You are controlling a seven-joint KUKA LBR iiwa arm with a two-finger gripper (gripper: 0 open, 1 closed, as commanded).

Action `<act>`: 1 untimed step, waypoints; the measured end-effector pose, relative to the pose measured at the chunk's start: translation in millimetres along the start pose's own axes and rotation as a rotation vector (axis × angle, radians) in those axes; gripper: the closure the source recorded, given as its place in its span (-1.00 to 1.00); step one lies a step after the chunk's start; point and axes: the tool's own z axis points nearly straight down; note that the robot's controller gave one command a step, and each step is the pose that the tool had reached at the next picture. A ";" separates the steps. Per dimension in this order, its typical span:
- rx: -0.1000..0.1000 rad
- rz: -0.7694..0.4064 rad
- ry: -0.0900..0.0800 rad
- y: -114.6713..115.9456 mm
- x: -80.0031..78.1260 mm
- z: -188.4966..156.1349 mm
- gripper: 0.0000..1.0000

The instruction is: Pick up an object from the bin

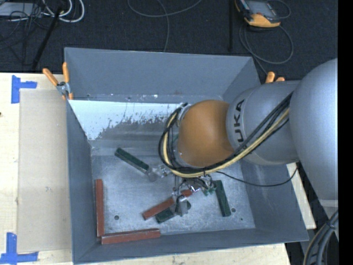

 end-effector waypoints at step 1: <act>-0.001 0.005 0.006 -0.2 1.1 -2.2 1.00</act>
Offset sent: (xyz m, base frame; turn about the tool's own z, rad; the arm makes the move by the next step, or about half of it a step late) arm 0.0000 0.0000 0.0000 0.0000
